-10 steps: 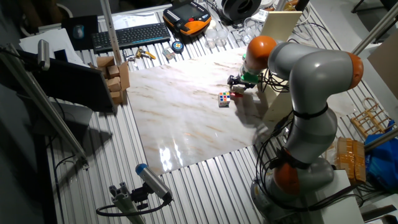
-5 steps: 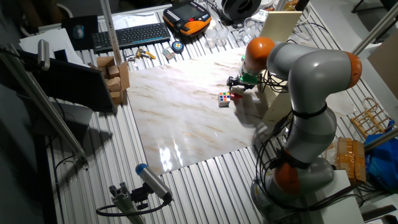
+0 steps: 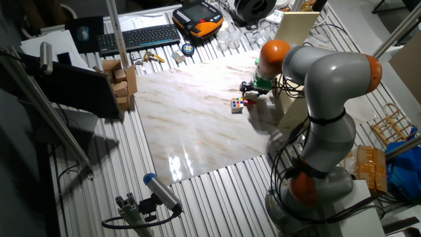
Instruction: Take the object down from the shelf
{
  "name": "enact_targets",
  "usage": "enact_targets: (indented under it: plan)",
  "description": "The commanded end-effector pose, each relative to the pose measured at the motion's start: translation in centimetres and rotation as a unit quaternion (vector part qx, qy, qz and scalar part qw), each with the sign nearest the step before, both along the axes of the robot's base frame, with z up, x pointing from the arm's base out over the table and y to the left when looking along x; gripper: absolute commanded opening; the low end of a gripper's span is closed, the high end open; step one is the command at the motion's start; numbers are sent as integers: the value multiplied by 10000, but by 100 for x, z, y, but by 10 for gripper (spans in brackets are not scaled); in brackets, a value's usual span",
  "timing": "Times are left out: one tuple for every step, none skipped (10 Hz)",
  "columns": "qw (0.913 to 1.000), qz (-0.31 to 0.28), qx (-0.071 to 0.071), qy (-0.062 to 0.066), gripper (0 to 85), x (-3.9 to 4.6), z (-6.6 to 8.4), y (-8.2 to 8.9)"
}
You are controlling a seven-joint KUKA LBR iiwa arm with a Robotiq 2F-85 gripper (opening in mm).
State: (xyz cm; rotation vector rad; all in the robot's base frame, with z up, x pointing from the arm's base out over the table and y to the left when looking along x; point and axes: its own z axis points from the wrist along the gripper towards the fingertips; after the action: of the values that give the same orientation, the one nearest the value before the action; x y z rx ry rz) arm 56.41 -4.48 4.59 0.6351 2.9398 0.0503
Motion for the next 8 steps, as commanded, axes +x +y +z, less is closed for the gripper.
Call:
enact_targets:
  plan:
    - [10000, 4, -21, -4, 340, -1, -4, -1]
    - [10000, 20, -23, -20, 340, -3, -13, 0]
    - [10000, 35, -25, -43, 340, -3, -19, 0]
    - [9999, 35, -71, -66, 340, -4, -19, 1]
    - [9999, 58, -82, -73, 340, -5, -20, -1]
    - [9999, 65, -91, -73, 510, -7, -20, -2]
    - [9998, 88, -133, -81, 510, -8, -20, -1]
    - [9998, 88, -133, -96, 510, -8, -21, -2]
